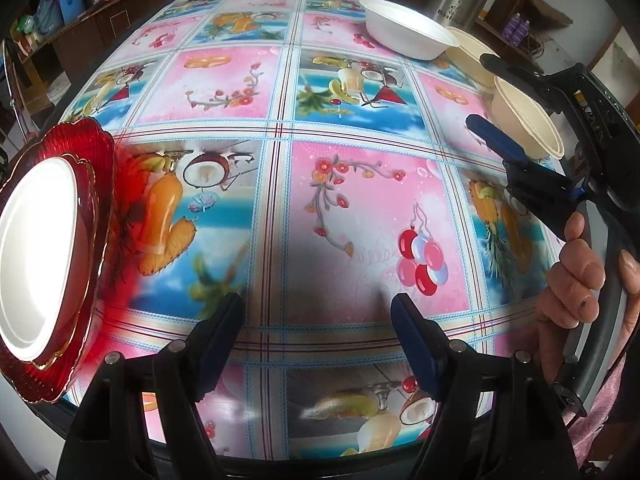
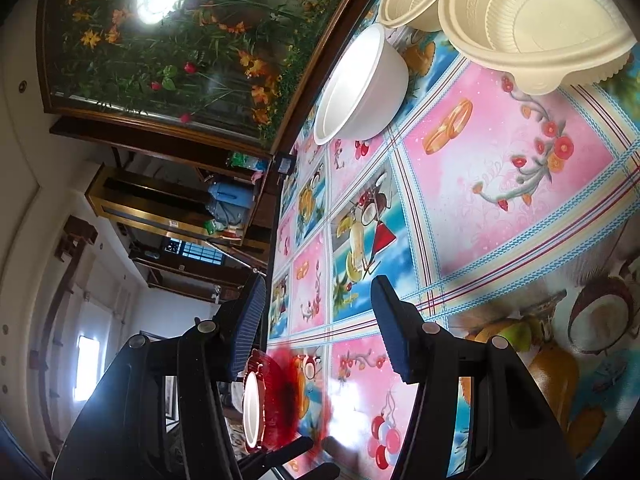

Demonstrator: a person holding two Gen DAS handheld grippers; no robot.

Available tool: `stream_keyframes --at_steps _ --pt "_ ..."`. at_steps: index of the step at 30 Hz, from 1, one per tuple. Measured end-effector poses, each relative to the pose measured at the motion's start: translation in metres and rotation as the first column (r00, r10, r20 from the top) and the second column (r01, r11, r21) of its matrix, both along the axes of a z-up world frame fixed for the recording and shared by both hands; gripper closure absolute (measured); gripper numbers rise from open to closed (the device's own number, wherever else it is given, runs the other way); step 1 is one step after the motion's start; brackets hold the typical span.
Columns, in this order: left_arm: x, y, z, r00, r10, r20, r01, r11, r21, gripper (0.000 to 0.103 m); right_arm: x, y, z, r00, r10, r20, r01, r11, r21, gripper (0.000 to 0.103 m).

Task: Organize plates and bowls
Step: 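Move the open right tool back to the beige ribbed bowls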

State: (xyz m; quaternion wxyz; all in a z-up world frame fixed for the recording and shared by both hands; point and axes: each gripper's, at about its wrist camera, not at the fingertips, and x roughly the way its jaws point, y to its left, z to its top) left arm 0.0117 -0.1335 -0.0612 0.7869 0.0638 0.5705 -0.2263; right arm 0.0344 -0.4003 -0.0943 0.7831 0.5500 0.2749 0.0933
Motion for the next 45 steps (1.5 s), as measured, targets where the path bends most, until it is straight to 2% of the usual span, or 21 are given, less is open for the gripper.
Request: stream_keyframes --at_steps 34,39,43,45 --pt "0.002 -0.003 -0.006 1.000 -0.010 -0.010 0.010 1.000 0.002 0.023 0.000 0.006 -0.004 1.000 0.005 -0.019 -0.005 1.000 -0.008 0.047" --pt "0.008 -0.015 -0.006 0.999 -0.029 -0.032 0.029 1.000 0.004 0.023 -0.009 -0.008 0.007 1.000 -0.020 0.010 0.020 0.998 -0.059 0.047" --pt "0.015 -0.037 -0.003 0.994 -0.073 -0.086 0.072 0.997 -0.017 0.023 -0.019 -0.033 0.022 0.998 -0.043 0.049 0.049 0.991 -0.126 0.047" --pt "0.018 -0.052 0.003 0.991 -0.098 -0.086 0.096 0.995 -0.023 0.023 -0.025 -0.052 0.034 0.995 -0.054 0.078 0.067 0.982 -0.177 0.047"
